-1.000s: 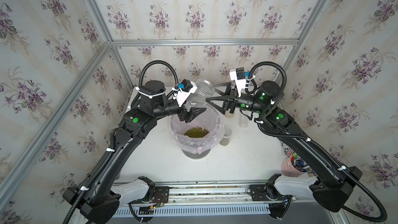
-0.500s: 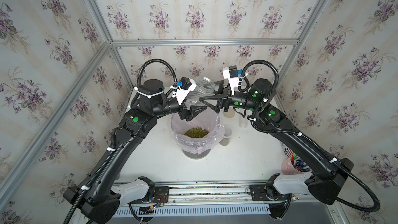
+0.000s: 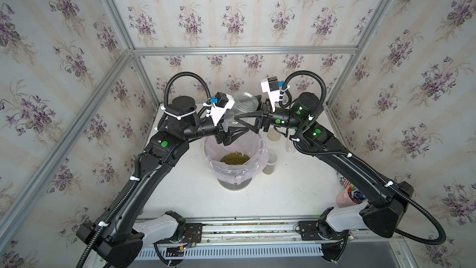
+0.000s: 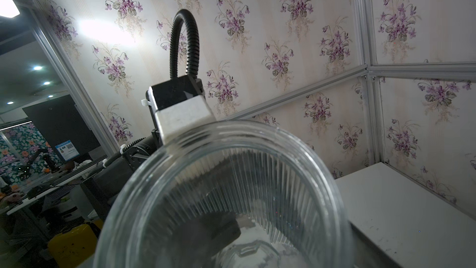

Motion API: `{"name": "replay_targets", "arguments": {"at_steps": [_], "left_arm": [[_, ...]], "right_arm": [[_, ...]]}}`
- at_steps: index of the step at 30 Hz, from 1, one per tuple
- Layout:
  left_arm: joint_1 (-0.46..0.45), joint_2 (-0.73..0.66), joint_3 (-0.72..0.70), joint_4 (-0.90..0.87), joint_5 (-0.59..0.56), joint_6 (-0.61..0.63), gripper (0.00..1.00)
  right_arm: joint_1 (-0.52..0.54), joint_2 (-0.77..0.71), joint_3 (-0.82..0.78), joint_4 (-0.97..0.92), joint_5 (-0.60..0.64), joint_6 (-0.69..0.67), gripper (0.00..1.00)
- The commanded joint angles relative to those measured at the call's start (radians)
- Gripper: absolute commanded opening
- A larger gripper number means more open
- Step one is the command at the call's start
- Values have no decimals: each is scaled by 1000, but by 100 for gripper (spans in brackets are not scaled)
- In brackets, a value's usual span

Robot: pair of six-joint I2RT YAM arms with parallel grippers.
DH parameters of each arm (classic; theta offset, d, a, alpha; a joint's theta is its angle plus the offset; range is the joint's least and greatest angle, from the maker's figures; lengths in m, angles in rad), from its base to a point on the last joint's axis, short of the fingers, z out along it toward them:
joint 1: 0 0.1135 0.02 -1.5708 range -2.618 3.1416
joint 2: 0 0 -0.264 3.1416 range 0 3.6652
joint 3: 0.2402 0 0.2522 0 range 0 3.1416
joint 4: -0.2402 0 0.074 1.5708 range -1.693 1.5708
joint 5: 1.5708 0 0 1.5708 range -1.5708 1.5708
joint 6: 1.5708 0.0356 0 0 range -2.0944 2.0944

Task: Empty moldy mung beans from jars
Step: Place the jar at the center of the board.

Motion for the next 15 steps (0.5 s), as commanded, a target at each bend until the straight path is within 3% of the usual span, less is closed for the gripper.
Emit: {"name": "replay_targets", "arguments": {"at_steps": [1,7,12,15], "left_arm": [[0,-8,1,95,37,-26,0],[0,-8,-17,112,46,-36,0],[0,-21,-34,124,35,-35,0],[0,-26,-40,129,29,-36,6]], "right_arm": [[4,14,7,70,-25,33,93],[7,22,7,103,-26,45,88],[10,20,-2,112,-25,46,79],[11,17,-11,113,-18,41,72]]}}
